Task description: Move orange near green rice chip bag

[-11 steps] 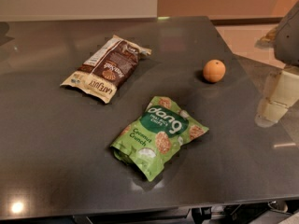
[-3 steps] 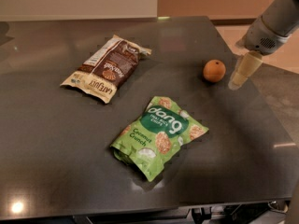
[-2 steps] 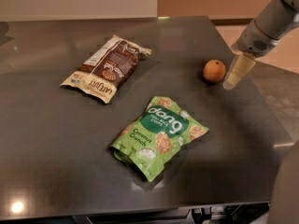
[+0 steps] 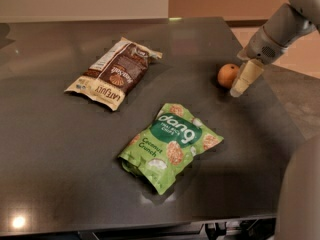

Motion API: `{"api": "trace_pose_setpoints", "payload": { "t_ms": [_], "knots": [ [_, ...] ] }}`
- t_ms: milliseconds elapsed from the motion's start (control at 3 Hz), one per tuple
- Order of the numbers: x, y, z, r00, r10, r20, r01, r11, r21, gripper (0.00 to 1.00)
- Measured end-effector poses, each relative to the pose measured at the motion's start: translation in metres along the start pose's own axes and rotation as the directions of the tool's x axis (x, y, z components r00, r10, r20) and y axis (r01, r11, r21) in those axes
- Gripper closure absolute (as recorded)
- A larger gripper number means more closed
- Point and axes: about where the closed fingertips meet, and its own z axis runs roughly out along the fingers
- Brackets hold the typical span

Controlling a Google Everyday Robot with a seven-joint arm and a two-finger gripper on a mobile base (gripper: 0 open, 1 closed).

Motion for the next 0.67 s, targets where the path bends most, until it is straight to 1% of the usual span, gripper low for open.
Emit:
{"api": "trace_pose_setpoints", "payload": {
  "t_ms": [333,667],
  "knots": [
    [-0.0067,0.0031,0.0071,1.000,-0.004,0.017,0.004,0.9996,-0.027,0.16],
    [-0.0133,0.0072,0.0071,0.999,-0.014,0.031,0.015,0.9990,-0.041,0.40]
  ]
}}
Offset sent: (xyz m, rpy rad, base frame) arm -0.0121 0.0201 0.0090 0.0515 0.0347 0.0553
